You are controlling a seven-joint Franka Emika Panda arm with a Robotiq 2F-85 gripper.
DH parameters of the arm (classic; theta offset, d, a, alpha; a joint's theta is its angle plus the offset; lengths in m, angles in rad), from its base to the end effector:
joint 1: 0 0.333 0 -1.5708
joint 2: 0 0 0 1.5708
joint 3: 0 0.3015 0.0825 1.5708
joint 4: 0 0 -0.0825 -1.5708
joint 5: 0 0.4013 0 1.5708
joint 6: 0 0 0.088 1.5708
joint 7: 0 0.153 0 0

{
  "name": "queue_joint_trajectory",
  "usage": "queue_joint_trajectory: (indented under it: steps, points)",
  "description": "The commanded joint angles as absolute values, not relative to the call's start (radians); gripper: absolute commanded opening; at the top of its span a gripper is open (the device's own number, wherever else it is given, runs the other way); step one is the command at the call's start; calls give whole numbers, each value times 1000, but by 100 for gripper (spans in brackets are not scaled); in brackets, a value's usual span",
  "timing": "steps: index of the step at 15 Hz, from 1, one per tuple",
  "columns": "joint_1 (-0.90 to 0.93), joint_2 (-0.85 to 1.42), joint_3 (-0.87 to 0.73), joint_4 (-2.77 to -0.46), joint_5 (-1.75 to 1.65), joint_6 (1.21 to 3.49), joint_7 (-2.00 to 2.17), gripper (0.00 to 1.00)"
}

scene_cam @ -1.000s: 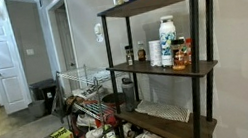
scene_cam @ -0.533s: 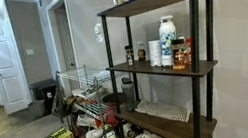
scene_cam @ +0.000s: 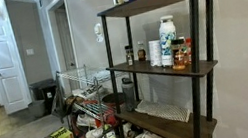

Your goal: Put the spray bottle on the second shelf

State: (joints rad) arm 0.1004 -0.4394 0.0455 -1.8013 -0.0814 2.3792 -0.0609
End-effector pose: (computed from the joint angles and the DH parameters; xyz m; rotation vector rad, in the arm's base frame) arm 0.4927 0.0759 0.7992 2.6744 0.3236 1.5060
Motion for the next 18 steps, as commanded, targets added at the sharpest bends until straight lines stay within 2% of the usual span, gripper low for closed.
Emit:
queue_joint_trajectory:
  steps: [1,8,10,18]
  points:
    - [63,-344,87,-1678,-96,2372,10,100]
    - [64,-199,133,-1505,-132,2351,59,100]
    - [106,-201,113,-1513,-42,2352,-33,100]
    - [83,-198,123,-1523,-93,2370,27,100]
